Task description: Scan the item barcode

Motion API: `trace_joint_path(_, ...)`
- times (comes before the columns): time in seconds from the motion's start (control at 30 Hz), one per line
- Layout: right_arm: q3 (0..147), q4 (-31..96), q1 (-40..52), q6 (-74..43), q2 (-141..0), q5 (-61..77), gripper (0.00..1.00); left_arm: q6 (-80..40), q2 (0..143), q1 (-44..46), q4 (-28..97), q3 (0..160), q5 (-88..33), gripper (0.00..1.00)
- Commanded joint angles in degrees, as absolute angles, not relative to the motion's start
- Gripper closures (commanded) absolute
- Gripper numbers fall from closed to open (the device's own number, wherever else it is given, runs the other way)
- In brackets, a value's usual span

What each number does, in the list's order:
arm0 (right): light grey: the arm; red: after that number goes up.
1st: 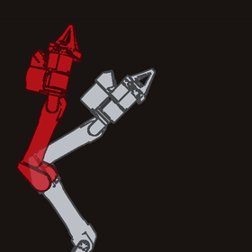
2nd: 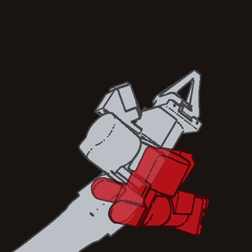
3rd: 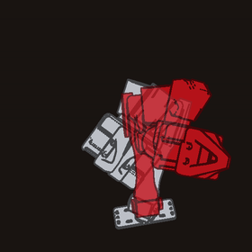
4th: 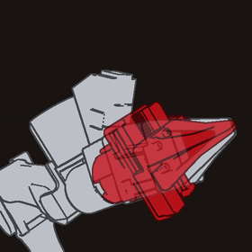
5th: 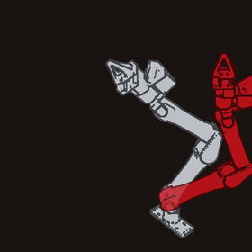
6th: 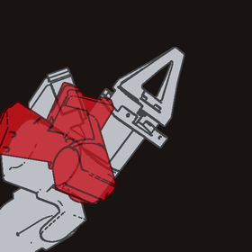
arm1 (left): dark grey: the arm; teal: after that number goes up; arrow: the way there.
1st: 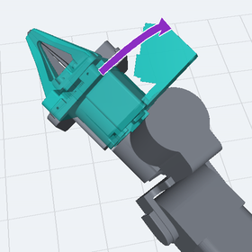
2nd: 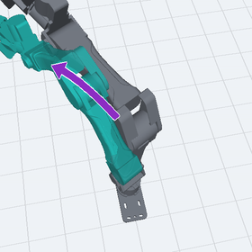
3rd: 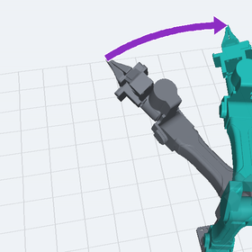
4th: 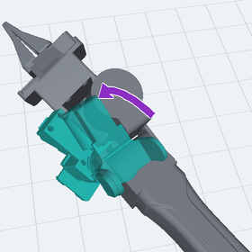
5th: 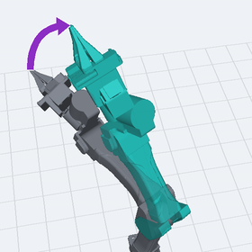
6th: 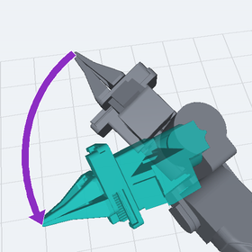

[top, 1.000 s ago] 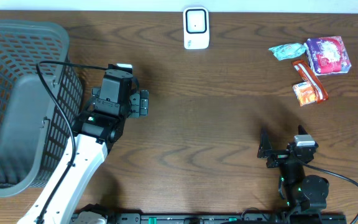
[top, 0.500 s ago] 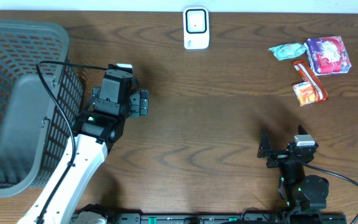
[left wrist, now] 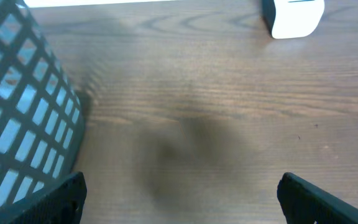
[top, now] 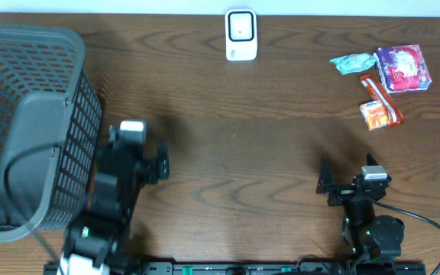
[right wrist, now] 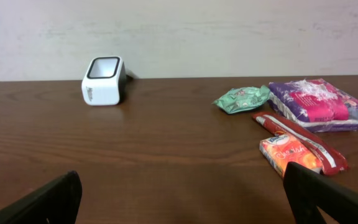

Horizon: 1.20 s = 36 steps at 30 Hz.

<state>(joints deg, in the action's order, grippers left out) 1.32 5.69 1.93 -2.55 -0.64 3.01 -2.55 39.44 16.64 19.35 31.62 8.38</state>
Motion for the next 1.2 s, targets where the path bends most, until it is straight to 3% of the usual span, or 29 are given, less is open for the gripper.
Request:
trace_joint_path(0.0,1.0,5.6,1.5,-2.7,-0.3,2.7,0.01,1.9,30.0,16.4,18.7,25.5,8.0,0.02)
trace_joint_path(0.23,1.0,5.6,1.5,-2.7,-0.3,2.7,0.01,1.9,12.5,15.6,14.0,12.1,8.1,0.02)
trace_joint_path(0.43,1.0,5.6,1.5,-2.7,-0.3,2.7,0.01,2.0,5.3,11.9,5.1,5.0,4.9,0.02)
trace_joint_path(0.6,1.0,5.6,1.5,-2.7,-0.3,2.7,0.01,5.9,0.0,8.4,4.7,2.3,-1.1,0.02)
trace_joint_path(1.17,1.0,5.6,1.5,-2.7,-0.3,2.7,0.01,4.9,0.1,3.3,4.0,0.2,-2.3,0.02)
